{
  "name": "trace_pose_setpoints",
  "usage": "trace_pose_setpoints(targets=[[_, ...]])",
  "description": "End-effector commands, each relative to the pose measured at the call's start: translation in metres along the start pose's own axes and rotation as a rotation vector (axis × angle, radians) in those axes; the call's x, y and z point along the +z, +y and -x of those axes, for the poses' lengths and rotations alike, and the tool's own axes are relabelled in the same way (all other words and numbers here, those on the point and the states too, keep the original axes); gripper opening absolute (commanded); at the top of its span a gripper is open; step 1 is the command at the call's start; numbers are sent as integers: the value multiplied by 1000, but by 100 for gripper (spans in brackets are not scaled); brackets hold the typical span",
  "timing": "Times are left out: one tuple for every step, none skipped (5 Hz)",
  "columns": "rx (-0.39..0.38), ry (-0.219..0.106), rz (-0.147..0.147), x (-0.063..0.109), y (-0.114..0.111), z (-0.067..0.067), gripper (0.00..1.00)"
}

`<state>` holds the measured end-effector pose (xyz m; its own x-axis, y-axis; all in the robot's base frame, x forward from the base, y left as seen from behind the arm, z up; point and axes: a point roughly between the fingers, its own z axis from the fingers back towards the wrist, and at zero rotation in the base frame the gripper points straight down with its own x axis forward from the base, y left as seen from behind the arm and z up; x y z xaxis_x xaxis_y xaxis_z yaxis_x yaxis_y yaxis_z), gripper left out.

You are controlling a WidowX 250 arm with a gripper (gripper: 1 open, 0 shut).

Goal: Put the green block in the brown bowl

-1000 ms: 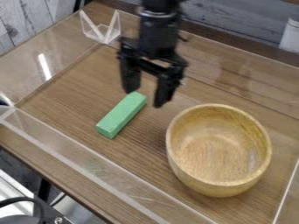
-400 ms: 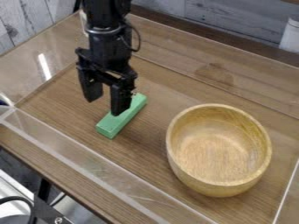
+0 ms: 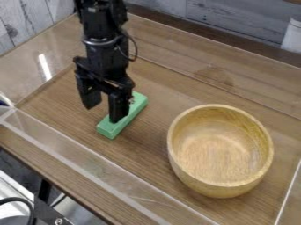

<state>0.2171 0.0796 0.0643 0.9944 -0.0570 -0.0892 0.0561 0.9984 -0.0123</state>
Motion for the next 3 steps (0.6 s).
trace_pose_setpoints(targets=[[12,-29,-11,-1,5,-3,100],[13,-33,-10,-8,4,-5,100],[15,-42,-8,-9,4,-6,100]])
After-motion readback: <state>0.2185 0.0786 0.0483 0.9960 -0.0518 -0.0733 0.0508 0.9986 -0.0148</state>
